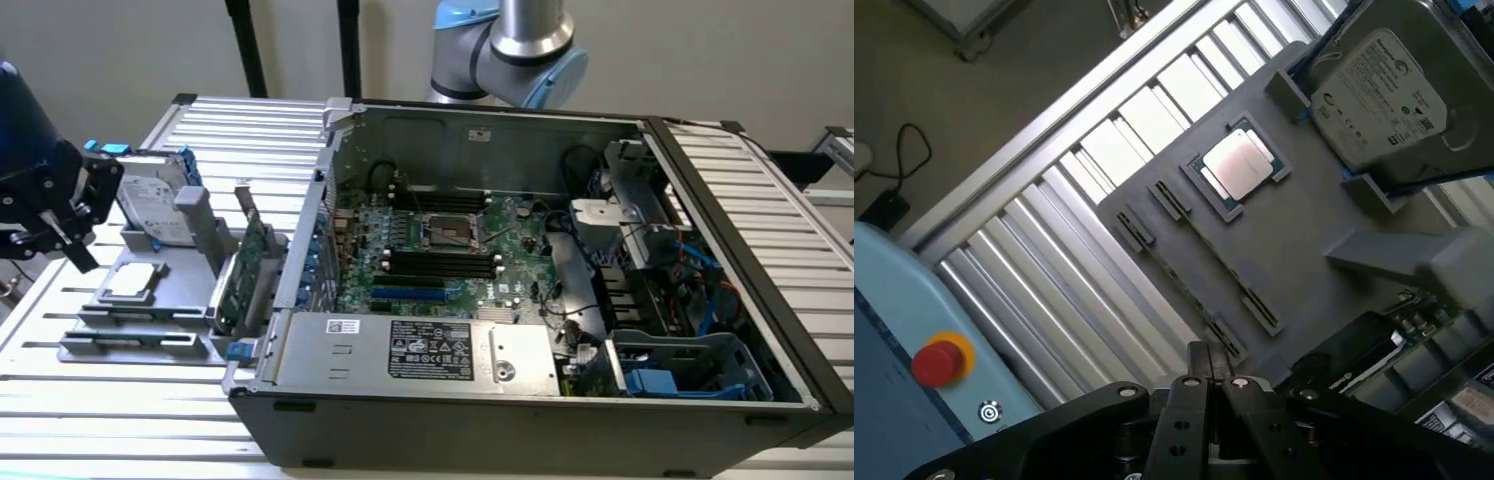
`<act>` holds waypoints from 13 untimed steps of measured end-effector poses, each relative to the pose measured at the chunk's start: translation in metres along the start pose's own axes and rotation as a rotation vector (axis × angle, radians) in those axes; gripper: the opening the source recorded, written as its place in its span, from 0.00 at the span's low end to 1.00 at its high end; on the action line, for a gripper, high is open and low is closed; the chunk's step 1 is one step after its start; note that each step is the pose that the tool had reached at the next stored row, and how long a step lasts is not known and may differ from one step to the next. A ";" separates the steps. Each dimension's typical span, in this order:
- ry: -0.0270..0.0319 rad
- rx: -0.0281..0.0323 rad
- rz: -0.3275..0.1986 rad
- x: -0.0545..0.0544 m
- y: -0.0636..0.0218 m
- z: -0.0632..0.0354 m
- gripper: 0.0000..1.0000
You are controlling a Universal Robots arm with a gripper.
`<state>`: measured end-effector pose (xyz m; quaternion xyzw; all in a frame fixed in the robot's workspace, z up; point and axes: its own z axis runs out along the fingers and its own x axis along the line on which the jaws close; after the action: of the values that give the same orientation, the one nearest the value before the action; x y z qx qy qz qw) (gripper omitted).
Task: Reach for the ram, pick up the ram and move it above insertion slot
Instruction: 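Pick up the ram and move it above insertion slot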
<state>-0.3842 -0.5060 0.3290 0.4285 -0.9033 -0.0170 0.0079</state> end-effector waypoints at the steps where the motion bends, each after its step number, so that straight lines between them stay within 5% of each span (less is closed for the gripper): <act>1: 0.0007 0.0000 -0.018 0.000 0.0000 0.0001 0.11; 13: 0.0079 0.0014 -0.237 0.000 -0.0001 0.0020 0.11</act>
<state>-0.3842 -0.5061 0.3270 0.5322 -0.8464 -0.0155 0.0091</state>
